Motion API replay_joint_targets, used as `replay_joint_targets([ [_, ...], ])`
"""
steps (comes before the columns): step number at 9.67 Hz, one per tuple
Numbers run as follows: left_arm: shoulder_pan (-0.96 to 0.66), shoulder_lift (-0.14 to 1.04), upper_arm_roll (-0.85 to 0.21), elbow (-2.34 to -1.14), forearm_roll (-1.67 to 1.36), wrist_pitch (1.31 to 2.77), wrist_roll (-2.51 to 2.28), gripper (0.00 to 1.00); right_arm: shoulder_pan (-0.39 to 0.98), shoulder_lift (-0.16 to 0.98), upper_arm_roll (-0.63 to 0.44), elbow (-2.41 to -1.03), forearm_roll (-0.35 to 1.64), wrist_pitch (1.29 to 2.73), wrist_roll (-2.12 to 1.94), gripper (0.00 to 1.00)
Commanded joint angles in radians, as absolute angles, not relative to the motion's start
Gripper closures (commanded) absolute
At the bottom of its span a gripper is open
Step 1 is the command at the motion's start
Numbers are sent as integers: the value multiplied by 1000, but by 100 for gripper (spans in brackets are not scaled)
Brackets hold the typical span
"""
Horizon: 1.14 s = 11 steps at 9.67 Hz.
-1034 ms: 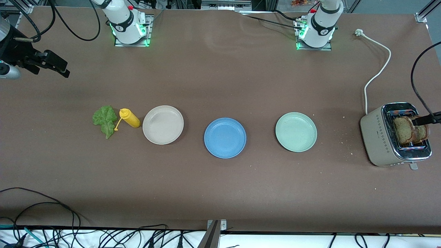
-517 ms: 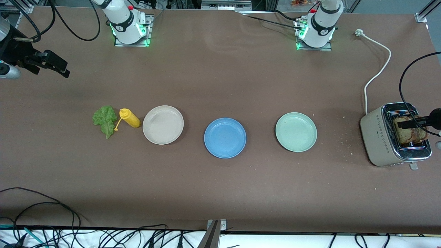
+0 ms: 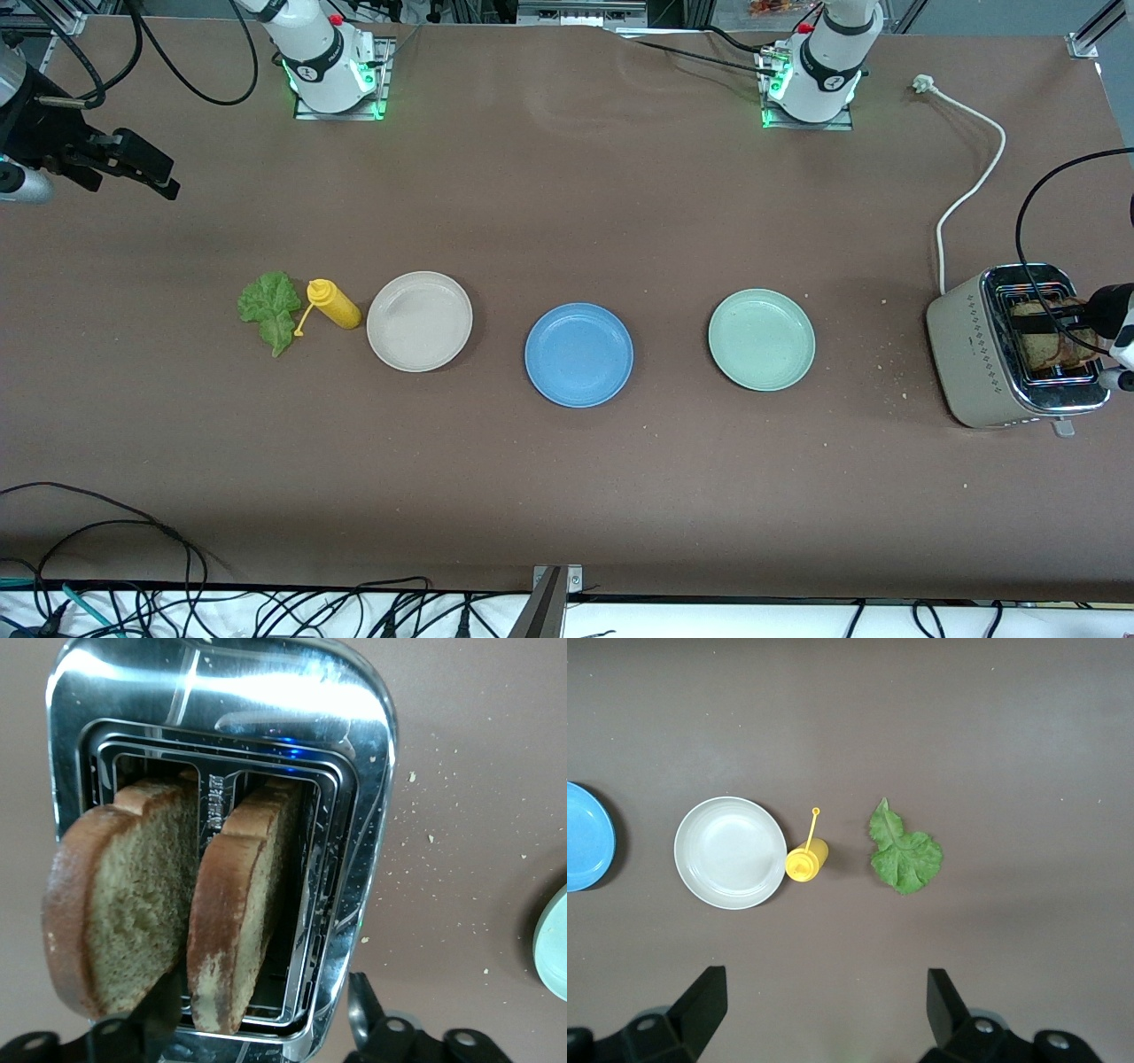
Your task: Make sandwich in blue plate with both arms
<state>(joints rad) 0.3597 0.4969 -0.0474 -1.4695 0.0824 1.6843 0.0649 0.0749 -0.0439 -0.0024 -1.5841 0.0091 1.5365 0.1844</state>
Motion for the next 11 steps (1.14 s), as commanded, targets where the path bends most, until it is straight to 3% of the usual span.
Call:
replay_joint_targets([
  [1, 367, 511, -49, -1462, 110, 1683, 83, 43, 74, -58, -2, -1591, 25, 1525, 192, 0],
  [2, 376, 514, -49, -1457, 110, 1683, 81, 74, 74, -58, -2, -1591, 23, 1526, 192, 0],
  [3, 377, 514, -49, -1456, 109, 1683, 80, 97, 74, -58, -2, -1591, 25, 1525, 192, 0],
  [8, 377, 474, -52, -1395, 107, 1639, 78, 100, 74, -58, -2, -1591, 25, 1525, 192, 0],
  [11, 376, 427, -63, -1304, 95, 1469, 89, 100, 75, -58, -2, -1591, 25, 1525, 192, 0],
])
